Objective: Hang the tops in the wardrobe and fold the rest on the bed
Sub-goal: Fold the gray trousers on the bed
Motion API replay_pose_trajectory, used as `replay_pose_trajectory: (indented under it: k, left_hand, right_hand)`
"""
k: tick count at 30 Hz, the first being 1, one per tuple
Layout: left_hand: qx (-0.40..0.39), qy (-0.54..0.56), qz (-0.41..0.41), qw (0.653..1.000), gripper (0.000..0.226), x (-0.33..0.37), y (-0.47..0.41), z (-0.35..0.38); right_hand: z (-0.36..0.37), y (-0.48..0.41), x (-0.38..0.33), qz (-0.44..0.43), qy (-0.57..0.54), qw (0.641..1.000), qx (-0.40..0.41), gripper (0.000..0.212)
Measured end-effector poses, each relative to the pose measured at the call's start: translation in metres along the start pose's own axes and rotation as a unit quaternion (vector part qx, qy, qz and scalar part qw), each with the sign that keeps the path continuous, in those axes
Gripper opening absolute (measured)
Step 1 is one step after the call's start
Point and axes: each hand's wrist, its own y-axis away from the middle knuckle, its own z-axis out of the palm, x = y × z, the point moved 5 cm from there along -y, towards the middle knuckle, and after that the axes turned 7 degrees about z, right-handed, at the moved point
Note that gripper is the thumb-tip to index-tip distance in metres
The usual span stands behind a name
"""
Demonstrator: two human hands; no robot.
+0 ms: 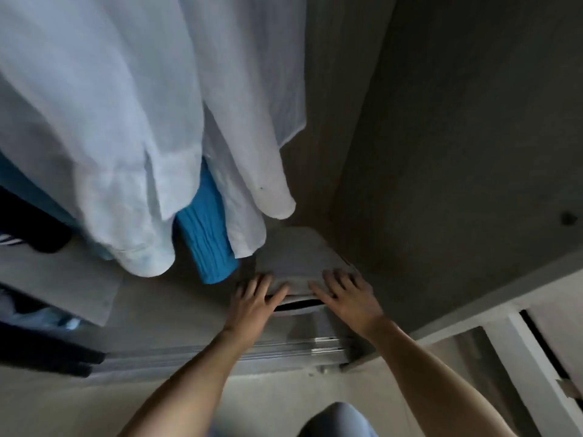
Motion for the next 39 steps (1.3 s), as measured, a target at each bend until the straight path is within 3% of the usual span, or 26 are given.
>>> replay_pose_trajectory:
  k: [1,4,7,9,11,13,15,17,19,22,29,33,39]
  left_hand:
    - [-0.045,0.004,-0.003,0.999,0.081,-0.002,-0.012,0.028]
    - [-0.151,0.022,-0.043,0.987,0.069,-0.009,-0.040,0.122]
    - [-0.178,0.067,-0.105,0.976,0.078,-0.021,-0.054,0.228]
    - [-0.177,0.077,-0.116,0.974,0.085,-0.025,-0.052,0.276]
    - [-0.155,0.103,-0.114,0.976,0.095,-0.022,-0.047,0.296]
    - [-0.127,0.143,-0.139,0.972,0.110,-0.015,-0.042,0.301]
    - [-0.110,0.131,-0.137,0.976,0.108,-0.014,-0.042,0.304]
    - [-0.078,0.129,-0.138,0.979,0.114,-0.011,-0.043,0.306]
    - [-0.112,0.155,-0.151,0.970,0.135,-0.011,-0.051,0.314]
    - [-0.114,0.172,-0.152,0.966,0.108,-0.018,-0.060,0.334]
    - [-0.156,0.151,-0.172,0.961,0.086,-0.034,-0.123,0.329]
    - [-0.150,0.188,-0.155,0.958,0.082,-0.048,-0.167,0.325]
    - [-0.175,0.222,-0.141,0.949,0.083,-0.063,-0.217,0.329]
  right_hand:
    - [0.027,0.001,-0.004,0.032,-0.008,0.999,-0.039,0.052]
    - [0.135,0.008,-0.022,0.062,-0.037,0.985,-0.159,0.055]
    - [0.229,0.008,-0.039,0.101,-0.055,0.957,-0.265,0.087]
    - [0.272,0.013,-0.049,0.123,-0.067,0.941,-0.309,0.082]
    - [0.300,0.019,-0.059,0.144,-0.090,0.939,-0.301,0.079]
    - [0.317,0.023,-0.068,0.165,-0.075,0.933,-0.311,0.102]
    - [0.338,0.029,-0.070,0.194,-0.082,0.928,-0.308,0.114]
    - [0.346,0.030,-0.068,0.197,-0.099,0.928,-0.300,0.115]
    - [0.346,0.028,-0.066,0.198,-0.091,0.938,-0.269,0.113]
    - [0.353,0.023,-0.064,0.224,-0.124,0.927,-0.274,0.127]
    - [0.370,-0.019,-0.028,0.244,-0.090,0.934,-0.245,0.100]
    - [0.377,-0.048,0.004,0.249,-0.104,0.929,-0.254,0.069]
    - [0.400,-0.088,0.040,0.252,-0.107,0.924,-0.265,0.061]
